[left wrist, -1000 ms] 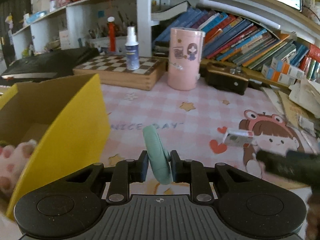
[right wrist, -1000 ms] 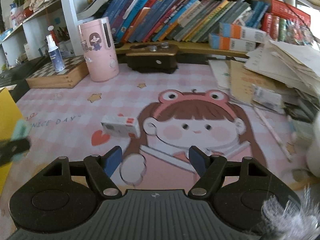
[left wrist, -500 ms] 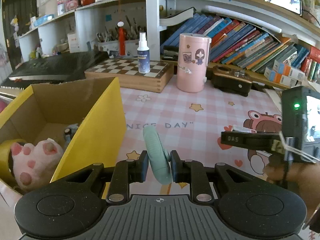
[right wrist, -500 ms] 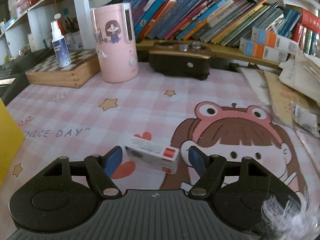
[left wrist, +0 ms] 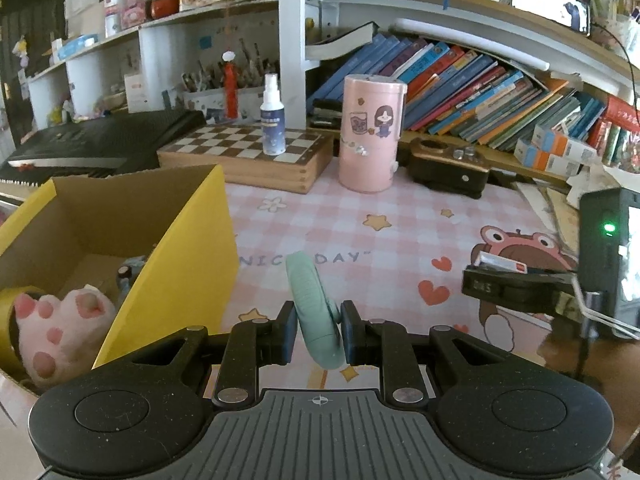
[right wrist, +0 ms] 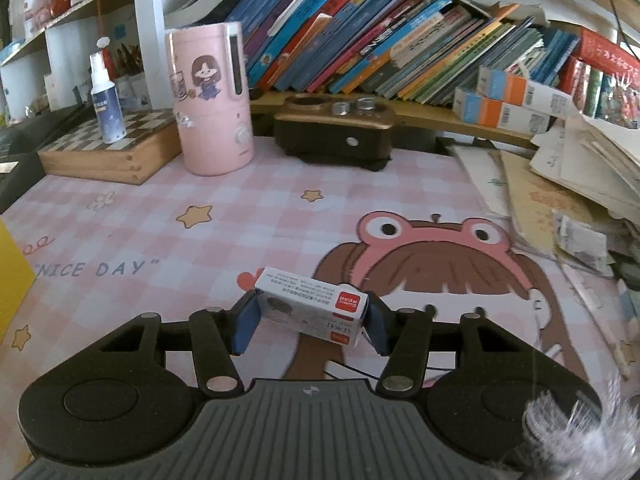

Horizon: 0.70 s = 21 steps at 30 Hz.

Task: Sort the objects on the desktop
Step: 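Lower the right tool onto the small white box and close on it, then carry the green object and white box toward the yellow box with both tools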

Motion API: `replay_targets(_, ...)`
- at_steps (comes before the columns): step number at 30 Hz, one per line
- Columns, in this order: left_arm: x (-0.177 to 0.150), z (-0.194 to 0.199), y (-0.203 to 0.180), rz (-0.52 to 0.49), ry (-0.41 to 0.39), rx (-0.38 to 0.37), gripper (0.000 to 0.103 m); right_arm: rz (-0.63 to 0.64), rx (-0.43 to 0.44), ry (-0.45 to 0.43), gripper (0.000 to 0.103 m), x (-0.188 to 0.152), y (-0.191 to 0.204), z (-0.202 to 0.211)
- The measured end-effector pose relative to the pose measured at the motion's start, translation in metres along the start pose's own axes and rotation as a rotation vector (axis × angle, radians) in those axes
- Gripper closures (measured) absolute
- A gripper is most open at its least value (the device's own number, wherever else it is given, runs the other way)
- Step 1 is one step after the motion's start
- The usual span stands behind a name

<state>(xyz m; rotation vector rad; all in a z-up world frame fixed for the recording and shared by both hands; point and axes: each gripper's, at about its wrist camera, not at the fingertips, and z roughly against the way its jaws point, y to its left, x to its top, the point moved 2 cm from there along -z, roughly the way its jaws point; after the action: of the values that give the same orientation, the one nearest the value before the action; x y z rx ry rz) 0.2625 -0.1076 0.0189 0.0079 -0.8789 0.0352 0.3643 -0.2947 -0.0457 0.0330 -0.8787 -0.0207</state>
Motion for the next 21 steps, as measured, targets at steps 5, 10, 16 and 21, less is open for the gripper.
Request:
replay_targets(5,-0.001,0.005,-0.002,0.010,-0.014,-0.011,0.082,-0.009,0.021,0.009,0.051,-0.003,-0.010,0.020)
replay_targets(10,-0.007,0.014,-0.004,0.024,-0.017,-0.022,0.082,-0.009,0.072,0.018,0.051,-0.009,-0.014,0.044)
replay_targets(16,-0.020,0.031,-0.003,0.056,-0.028,-0.051,0.082,-0.006,0.133,0.038,0.051,-0.023,-0.008,0.079)
replay_targets(21,-0.028,0.046,0.001,0.075,-0.038,-0.091,0.082,0.001,0.157,0.064,0.051,-0.041,0.001,0.107)
